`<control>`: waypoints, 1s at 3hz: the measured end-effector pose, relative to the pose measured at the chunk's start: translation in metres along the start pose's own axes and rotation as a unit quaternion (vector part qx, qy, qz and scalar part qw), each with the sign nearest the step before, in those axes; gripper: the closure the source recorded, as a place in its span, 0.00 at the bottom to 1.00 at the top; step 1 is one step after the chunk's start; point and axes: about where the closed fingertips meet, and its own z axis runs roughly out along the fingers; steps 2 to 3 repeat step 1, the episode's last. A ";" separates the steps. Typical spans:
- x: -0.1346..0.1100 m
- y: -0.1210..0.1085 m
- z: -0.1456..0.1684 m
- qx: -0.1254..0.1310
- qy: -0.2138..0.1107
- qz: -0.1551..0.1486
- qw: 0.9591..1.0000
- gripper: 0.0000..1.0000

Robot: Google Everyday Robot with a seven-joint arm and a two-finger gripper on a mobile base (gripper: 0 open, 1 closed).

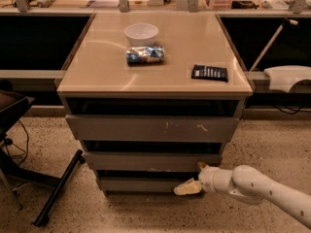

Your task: Close middle drawer

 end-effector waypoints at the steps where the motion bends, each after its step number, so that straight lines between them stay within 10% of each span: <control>1: 0.001 0.001 -0.001 0.000 0.000 0.000 1.000 0.00; 3: 0.001 0.001 -0.001 0.000 0.000 0.000 1.000 0.00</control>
Offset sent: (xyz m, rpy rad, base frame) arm 0.0000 0.0000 0.0000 0.0000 0.0000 0.0000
